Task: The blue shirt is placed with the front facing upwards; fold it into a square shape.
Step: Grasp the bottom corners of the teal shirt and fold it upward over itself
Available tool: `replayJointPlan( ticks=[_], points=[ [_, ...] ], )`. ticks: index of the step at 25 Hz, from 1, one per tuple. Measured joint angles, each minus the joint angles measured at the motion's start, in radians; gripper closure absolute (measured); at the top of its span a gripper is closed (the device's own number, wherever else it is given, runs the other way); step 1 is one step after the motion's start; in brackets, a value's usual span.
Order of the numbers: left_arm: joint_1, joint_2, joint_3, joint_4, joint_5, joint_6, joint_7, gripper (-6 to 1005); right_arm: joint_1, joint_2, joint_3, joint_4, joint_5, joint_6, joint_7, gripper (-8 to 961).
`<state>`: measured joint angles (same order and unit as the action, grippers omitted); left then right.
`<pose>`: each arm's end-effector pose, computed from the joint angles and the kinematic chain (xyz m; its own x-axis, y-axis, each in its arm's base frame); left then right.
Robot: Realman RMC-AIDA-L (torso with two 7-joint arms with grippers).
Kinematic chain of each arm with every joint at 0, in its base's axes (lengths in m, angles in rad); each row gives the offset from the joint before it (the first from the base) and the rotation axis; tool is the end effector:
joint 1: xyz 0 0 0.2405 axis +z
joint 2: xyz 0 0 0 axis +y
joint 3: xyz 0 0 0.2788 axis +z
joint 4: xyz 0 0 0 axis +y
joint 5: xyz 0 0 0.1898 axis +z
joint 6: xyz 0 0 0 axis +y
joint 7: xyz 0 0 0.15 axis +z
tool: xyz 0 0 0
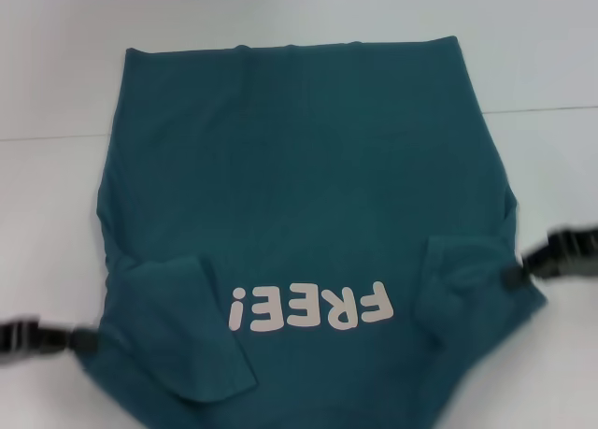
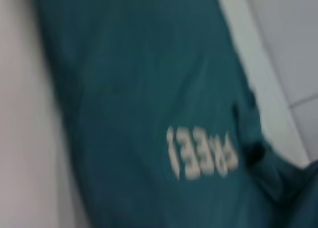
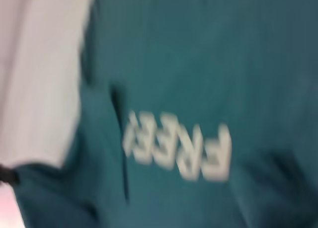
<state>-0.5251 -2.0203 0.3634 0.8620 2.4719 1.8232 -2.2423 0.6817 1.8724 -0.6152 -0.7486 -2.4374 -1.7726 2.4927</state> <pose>-0.3148 0.2968 0.0448 0.2173 0.9266 0.3069 0.9632 -0.2544 0.0862 0.2837 0.3501 0.0686 0.2050 -0.9684 -0.1421 -0.9785 -0.2062 -0.0064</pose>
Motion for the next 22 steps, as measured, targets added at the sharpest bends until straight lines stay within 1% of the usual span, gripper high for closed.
replayJointPlan(
  ticks=[2, 6, 10, 13, 17, 22],
  points=[
    [-0.049, 0.012, -0.005, -0.046, -0.006, -0.066, -0.037, 952, 0.002, -0.004, 0.009, 0.005, 0.045, 0.058, 0.008, 918],
    [-0.124, 0.022, -0.003, -0.123, -0.016, -0.209, -0.079, 951, 0.006, 0.000, 0.020, 0.016, 0.093, 0.194, 0.030, 918],
    [-0.197, 0.025, 0.005, -0.193, -0.020, -0.342, -0.087, 950, 0.034, 0.010, 0.009, 0.060, 0.114, 0.332, 0.030, 917],
    [-0.244, 0.019, 0.018, -0.219, -0.019, -0.451, -0.088, 949, 0.059, 0.023, -0.010, 0.083, 0.101, 0.416, 0.021, 917],
    [-0.275, 0.014, 0.036, -0.217, -0.019, -0.582, -0.088, 948, 0.067, 0.040, -0.029, 0.083, 0.100, 0.516, 0.018, 917],
    [-0.301, 0.022, 0.063, -0.214, -0.016, -0.665, -0.089, 947, 0.069, 0.042, -0.032, 0.078, 0.100, 0.602, 0.016, 918]
  ],
)
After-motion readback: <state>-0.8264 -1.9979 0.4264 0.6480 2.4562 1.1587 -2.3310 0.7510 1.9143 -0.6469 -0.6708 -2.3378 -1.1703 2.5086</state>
